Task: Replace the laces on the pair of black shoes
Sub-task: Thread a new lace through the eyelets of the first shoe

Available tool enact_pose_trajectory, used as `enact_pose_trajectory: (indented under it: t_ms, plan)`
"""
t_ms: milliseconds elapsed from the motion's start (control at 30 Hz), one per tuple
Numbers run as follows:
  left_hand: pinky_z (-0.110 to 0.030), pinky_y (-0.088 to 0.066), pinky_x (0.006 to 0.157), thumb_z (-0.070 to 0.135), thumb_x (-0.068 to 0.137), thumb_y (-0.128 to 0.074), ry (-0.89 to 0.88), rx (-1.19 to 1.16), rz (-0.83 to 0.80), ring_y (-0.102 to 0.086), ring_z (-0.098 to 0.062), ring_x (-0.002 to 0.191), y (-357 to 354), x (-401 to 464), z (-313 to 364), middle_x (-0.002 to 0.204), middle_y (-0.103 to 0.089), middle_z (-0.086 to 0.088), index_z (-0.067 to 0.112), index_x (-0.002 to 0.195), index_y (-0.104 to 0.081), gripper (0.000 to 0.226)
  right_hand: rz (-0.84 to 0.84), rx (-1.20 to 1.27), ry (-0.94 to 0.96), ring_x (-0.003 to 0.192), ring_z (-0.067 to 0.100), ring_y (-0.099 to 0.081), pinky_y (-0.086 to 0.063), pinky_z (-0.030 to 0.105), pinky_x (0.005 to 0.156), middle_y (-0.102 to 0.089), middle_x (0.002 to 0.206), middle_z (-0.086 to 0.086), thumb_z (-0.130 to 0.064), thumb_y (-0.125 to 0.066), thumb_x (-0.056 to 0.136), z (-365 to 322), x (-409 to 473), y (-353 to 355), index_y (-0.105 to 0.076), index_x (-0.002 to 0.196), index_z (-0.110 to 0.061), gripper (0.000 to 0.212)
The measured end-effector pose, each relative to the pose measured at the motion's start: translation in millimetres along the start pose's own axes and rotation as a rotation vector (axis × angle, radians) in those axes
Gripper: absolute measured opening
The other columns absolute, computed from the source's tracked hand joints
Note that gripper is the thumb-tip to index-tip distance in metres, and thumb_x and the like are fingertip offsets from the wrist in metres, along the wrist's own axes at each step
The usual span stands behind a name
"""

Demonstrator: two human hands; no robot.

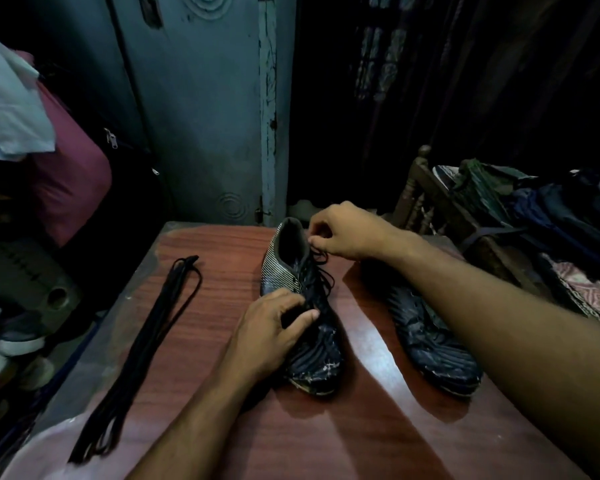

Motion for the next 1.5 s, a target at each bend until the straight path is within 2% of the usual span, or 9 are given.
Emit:
enact_pose_trajectory:
  t_ms: [100,200,433,567,733,967,1167,1333,1500]
  plan:
    - [-0.017,-0.039,0.069,0.04,0.094,-0.06,0.038,-0.058,0.042,-0.055,-0.005,0.077,3,0,-4,0.077,-0.054,0.009,0.019,0.079,-0.061,0.025,0.198,0.292,-0.209,0.066,0.015,-0.069,-0.059,0.037,0.067,-0.071,0.069,0.0,-0.029,-0.064,0.091,-2,-41,-3,-0.065,0.076,-0.021,0.017]
    - [-0.02,-0.041,0.068,0.042,0.093,-0.06,0.058,-0.087,0.075,-0.057,-0.006,0.077,6,0,-4,0.078,-0.058,0.007,0.018,0.08,-0.065,0.027,-0.051,0.51,-0.315,0.052,0.007,-0.061,-0.053,0.032,0.056,-0.069,0.065,0.003,-0.035,-0.072,0.09,-22,-97,-39,-0.063,0.075,-0.019,0.023]
    - [-0.035,-0.047,0.069,0.029,0.094,-0.072,0.16,-0.187,0.164,-0.06,-0.015,0.075,15,-5,-7,0.077,-0.061,0.003,0.016,0.076,-0.066,0.022,0.13,0.311,-0.311,0.078,0.01,-0.051,-0.04,0.032,0.069,-0.046,0.078,-0.014,-0.043,-0.073,0.088,-48,-125,-70,-0.055,0.094,-0.031,0.022]
    - [-0.039,-0.049,0.067,0.027,0.091,-0.076,0.191,-0.23,0.166,-0.061,-0.018,0.072,16,-5,-4,0.076,-0.064,0.001,0.017,0.077,-0.068,0.019,0.193,0.309,-0.335,0.081,0.015,-0.059,-0.039,0.031,0.067,-0.052,0.07,-0.011,-0.037,-0.069,0.091,-44,-121,-70,-0.057,0.099,-0.027,0.018]
    - [-0.033,-0.049,0.066,0.032,0.089,-0.077,0.182,-0.16,0.129,-0.061,-0.011,0.071,13,-6,-2,0.076,-0.064,0.007,0.031,0.074,-0.064,0.02,0.376,0.529,-0.393,0.056,0.004,-0.054,-0.042,0.025,0.056,-0.058,0.059,-0.009,-0.027,-0.07,0.092,-35,-129,-73,-0.067,0.083,-0.02,0.012]
    - [-0.033,-0.045,0.067,0.031,0.096,-0.07,0.17,-0.125,0.127,-0.057,-0.01,0.072,11,-4,-3,0.076,-0.059,0.004,0.021,0.074,-0.06,0.025,0.536,0.8,-0.513,0.062,-0.004,-0.057,-0.038,0.016,0.058,-0.06,0.06,-0.028,-0.023,-0.053,0.103,-27,-130,-54,-0.075,0.087,-0.023,0.027]
    - [-0.038,-0.045,0.066,0.038,0.098,-0.064,0.161,-0.082,0.133,-0.056,-0.015,0.071,10,-4,-3,0.073,-0.056,0.0,0.013,0.07,-0.054,0.039,0.657,0.942,-0.603,0.062,0.022,-0.06,-0.048,0.048,0.064,-0.066,0.063,0.001,-0.035,-0.047,0.093,-13,-124,-29,-0.069,0.072,-0.026,0.031]
    - [-0.046,-0.048,0.072,0.055,0.093,-0.052,0.169,-0.107,0.11,-0.061,-0.017,0.077,7,-5,-6,0.079,-0.062,0.001,0.012,0.078,-0.061,0.046,0.812,1.211,-0.507,0.061,0.018,-0.059,-0.047,0.028,0.057,-0.068,0.068,0.006,-0.013,-0.042,0.102,-13,-119,12,-0.067,0.079,-0.012,0.034]
    - [-0.033,-0.041,0.06,0.037,0.095,-0.068,0.301,-0.417,0.046,-0.051,-0.012,0.061,11,-6,7,0.065,-0.056,0.003,0.011,0.069,-0.054,0.039,0.835,1.401,-0.415,0.056,0.022,-0.059,-0.049,0.029,0.054,-0.066,0.066,0.01,-0.011,-0.037,0.105,-18,-121,42,-0.065,0.088,-0.004,0.033]
Point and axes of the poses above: each hand's wrist, its own x-axis towards the middle knuckle, its own y-axis out of the back of the hand, z = x × y, the point moved 5 cm from there along x, towards the middle knuckle
